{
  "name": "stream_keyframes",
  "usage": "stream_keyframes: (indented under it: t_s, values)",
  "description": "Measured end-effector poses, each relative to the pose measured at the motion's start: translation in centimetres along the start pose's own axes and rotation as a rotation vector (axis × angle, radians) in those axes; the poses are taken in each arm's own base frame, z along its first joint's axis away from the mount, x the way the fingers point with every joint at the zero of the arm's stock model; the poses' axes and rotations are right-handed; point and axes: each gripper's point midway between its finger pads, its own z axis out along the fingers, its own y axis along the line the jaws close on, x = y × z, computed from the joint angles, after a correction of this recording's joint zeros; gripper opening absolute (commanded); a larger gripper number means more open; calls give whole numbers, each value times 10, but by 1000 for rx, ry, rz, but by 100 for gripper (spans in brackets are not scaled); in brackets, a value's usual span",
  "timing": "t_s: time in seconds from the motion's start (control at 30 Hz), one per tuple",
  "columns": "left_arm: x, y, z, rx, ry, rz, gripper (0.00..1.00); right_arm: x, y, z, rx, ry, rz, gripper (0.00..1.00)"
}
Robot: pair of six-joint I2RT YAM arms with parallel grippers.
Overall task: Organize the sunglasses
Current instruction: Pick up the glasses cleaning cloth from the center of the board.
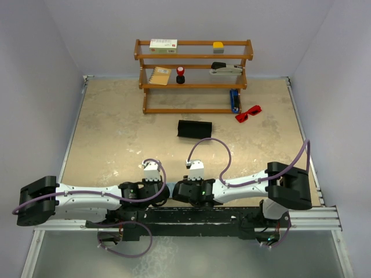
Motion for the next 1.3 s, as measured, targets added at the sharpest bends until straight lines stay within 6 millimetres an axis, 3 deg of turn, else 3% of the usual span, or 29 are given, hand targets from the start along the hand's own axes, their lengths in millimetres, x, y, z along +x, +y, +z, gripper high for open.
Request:
stream_keyframes:
  t_s: [0.5,0.73,1.3]
  values:
    - [0,0,0,1,1,0,0,0,3,2,11,-10,-21,18]
    - [1,0,0,2,3,0,0,1,6,2,5,-10,-28,0]
    - [1,0,2,-12,3,11,0,6,11,-4,-22,20,-38,0]
